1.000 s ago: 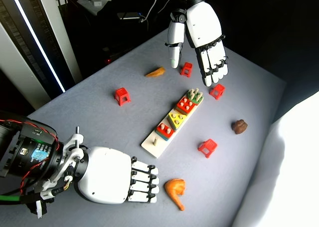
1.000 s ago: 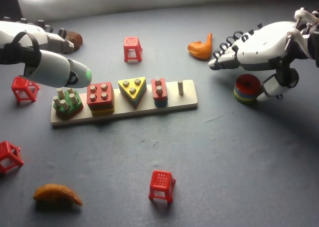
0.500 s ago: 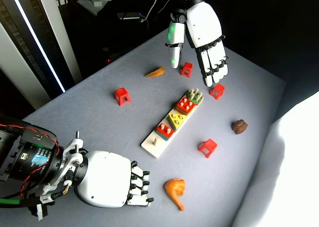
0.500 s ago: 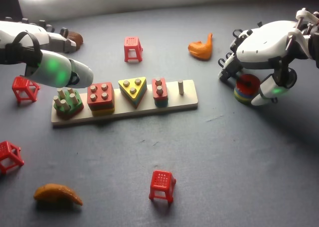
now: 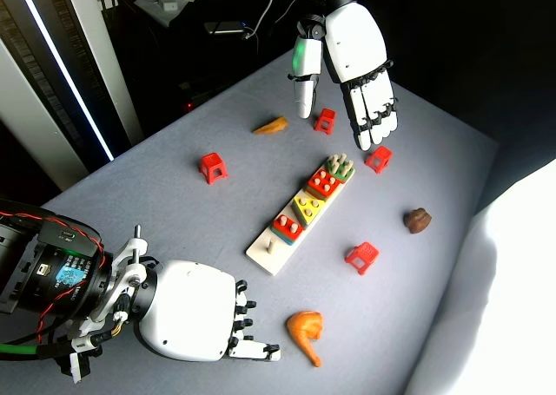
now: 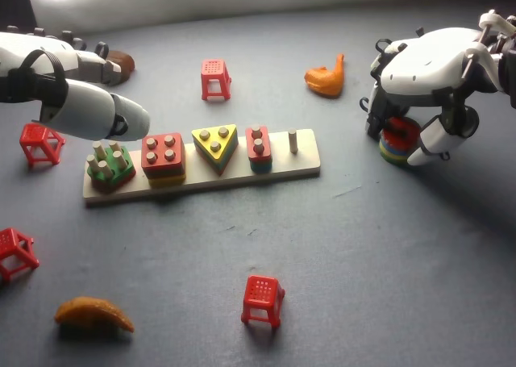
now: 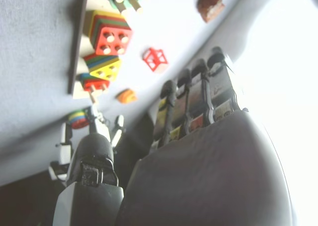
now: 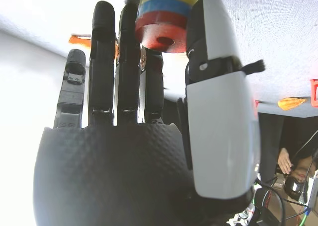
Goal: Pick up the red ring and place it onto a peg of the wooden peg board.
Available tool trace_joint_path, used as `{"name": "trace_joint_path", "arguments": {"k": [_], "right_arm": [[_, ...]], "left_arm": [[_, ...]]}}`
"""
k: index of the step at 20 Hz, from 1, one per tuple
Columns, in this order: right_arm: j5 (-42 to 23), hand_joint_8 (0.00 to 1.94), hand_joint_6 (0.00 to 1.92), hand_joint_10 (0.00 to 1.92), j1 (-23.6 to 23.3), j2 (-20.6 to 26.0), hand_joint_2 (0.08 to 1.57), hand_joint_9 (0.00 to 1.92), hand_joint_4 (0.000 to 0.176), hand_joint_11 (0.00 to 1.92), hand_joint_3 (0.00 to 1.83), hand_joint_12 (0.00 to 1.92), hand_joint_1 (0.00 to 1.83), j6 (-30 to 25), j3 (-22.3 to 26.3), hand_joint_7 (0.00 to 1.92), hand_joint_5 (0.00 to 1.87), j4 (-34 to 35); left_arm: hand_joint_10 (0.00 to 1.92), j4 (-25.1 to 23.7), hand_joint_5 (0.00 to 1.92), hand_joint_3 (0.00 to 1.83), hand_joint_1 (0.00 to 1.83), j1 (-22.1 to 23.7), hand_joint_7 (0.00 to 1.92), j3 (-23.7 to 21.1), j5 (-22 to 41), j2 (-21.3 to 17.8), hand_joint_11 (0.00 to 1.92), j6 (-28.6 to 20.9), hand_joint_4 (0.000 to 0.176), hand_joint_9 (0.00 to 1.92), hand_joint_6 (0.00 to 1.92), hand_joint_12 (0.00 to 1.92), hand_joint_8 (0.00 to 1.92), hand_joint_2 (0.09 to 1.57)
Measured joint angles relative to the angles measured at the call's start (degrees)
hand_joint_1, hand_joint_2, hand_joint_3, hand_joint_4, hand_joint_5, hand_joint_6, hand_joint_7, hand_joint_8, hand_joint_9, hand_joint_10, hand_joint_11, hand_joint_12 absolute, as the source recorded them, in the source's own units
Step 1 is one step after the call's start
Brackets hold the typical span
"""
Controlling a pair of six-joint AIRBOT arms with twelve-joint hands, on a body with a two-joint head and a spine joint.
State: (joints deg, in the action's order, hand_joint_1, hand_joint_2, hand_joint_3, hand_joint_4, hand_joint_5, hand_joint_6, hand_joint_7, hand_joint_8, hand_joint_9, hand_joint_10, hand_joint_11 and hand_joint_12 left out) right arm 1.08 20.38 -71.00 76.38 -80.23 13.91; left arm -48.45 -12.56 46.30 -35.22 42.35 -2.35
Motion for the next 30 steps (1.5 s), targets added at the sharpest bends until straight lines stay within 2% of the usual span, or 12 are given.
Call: {"name": "trace_joint_path", "arguments": {"k": [1, 2, 3, 4, 8, 12, 13, 18, 19, 26, 28, 30], "right_arm": [[0.0, 0.15, 0.66, 0.77, 0.0, 0.0, 1.03, 0.97, 0.000, 0.00, 0.00, 0.76, 1.36, 0.0, 0.0, 1.36, 1.02, 0.0], [0.2, 0.15, 0.66, 0.77, -0.3, 0.0, 1.03, 0.97, 0.000, 0.00, 0.00, 0.76, 1.36, 0.3, 0.0, 1.36, 1.02, 0.0], [0.5, 0.50, 0.84, 0.96, -0.6, 0.0, 1.05, 0.94, 0.000, 0.00, 0.00, 0.63, 1.39, 0.5, 0.0, 1.33, 1.03, 0.0], [1.0, 0.62, 0.88, 1.01, -1.1, 0.1, 1.06, 0.91, 0.000, 0.00, 0.00, 0.58, 1.39, 0.8, 0.0, 1.28, 1.00, -0.2], [3.5, 0.68, 0.92, 1.04, -3.5, 0.2, 1.07, 0.88, 0.000, 0.00, 0.00, 0.55, 1.39, 1.5, 0.3, 1.26, 0.95, -0.2], [3.1, 0.66, 0.87, 1.04, -6.4, 0.5, 1.07, 0.90, 0.000, 0.00, 0.00, 0.60, 1.39, 1.7, 2.7, 1.26, 0.98, -0.3], [2.7, 0.73, 0.91, 1.04, -6.9, 0.5, 1.08, 0.88, 0.000, 0.00, 0.00, 0.58, 1.39, 1.7, 3.6, 1.24, 0.95, -0.2], [3.5, 0.71, 0.90, 1.07, -10.6, -2.0, 1.08, 0.88, 0.000, 0.00, 0.00, 0.55, 1.39, 1.0, 3.9, 1.24, 0.96, 0.0], [3.3, 0.71, 0.90, 1.07, -11.1, -2.6, 1.08, 0.88, 0.000, 0.00, 0.00, 0.57, 1.39, 1.0, 3.9, 1.24, 0.96, 0.0], [3.8, 0.68, 0.81, 1.01, -11.7, -7.3, 1.06, 0.92, 0.000, 0.00, 0.00, 0.63, 1.39, 1.0, 3.7, 1.26, 1.01, 0.0], [3.6, 0.66, 0.82, 1.01, -11.5, -8.5, 1.06, 0.92, 0.000, 0.00, 0.00, 0.58, 1.39, 1.8, 2.2, 1.27, 1.00, 0.0], [3.6, 0.65, 0.82, 1.03, -11.2, -9.4, 1.06, 0.91, 0.000, 0.00, 0.00, 0.58, 1.39, 1.8, 0.8, 1.27, 1.01, 0.0]], "left_arm": [[0.01, 0.0, 0.08, 0.00, 0.00, 0.0, 0.05, 0.0, 0.0, 0.0, 0.03, 0.0, 0.000, 0.03, 0.01, 0.02, 0.01, 1.28], [0.01, 0.0, 0.08, 0.00, 0.00, 0.0, 0.05, 0.0, 0.0, 0.0, 0.03, 0.0, 0.000, 0.03, 0.01, 0.02, 0.01, 1.28], [0.01, 0.0, 0.08, 0.00, 0.00, 0.0, 0.04, 0.0, 0.0, 0.0, 0.02, 0.0, 0.000, 0.02, 0.00, 0.02, 0.01, 1.29], [0.01, 0.0, 0.08, 0.00, 0.00, 0.0, 0.04, 0.0, 0.0, 0.0, 0.02, 0.0, 0.000, 0.03, 0.00, 0.02, 0.01, 1.29], [0.01, 0.0, 0.09, 0.00, 0.00, 0.0, 0.06, 0.0, 0.0, 0.0, 0.03, 0.0, 0.000, 0.04, 0.01, 0.03, 0.01, 1.29], [0.00, 0.0, 0.07, 0.00, 0.00, 0.0, 0.04, 0.0, 0.0, 0.0, 0.00, 0.0, 0.000, 0.02, 0.00, 0.03, 0.00, 1.29], [0.01, 0.0, 0.10, 0.00, 0.00, 0.0, 0.07, 0.0, 0.0, 0.0, 0.03, 0.0, 0.000, 0.04, 0.01, 0.04, 0.01, 1.29], [0.01, 0.0, 0.11, 0.00, 0.00, 0.0, 0.06, 0.0, 0.0, 0.1, 0.02, 0.0, 0.000, 0.04, 0.01, 0.05, 0.01, 1.29], [0.00, 0.0, 0.12, 0.00, 0.00, 0.0, 0.07, 0.0, 0.0, 0.1, 0.00, 0.0, 0.000, 0.05, 0.00, 0.12, 0.00, 1.28], [0.00, 0.0, 0.13, 0.00, 0.00, 0.1, 0.10, 0.0, 0.0, 0.3, 0.00, 0.0, 0.000, 0.07, 0.00, 0.18, 0.00, 1.29], [0.00, 0.0, 0.10, 0.00, 0.00, 0.1, 0.07, 0.0, -0.1, 0.3, 0.00, 0.0, 0.000, 0.04, 0.00, 0.11, 0.01, 1.29], [0.00, 0.0, 0.11, 0.00, 0.00, 0.1, 0.09, 0.0, 0.0, 0.3, 0.00, 0.0, 0.000, 0.06, 0.00, 0.15, 0.01, 1.29]]}}
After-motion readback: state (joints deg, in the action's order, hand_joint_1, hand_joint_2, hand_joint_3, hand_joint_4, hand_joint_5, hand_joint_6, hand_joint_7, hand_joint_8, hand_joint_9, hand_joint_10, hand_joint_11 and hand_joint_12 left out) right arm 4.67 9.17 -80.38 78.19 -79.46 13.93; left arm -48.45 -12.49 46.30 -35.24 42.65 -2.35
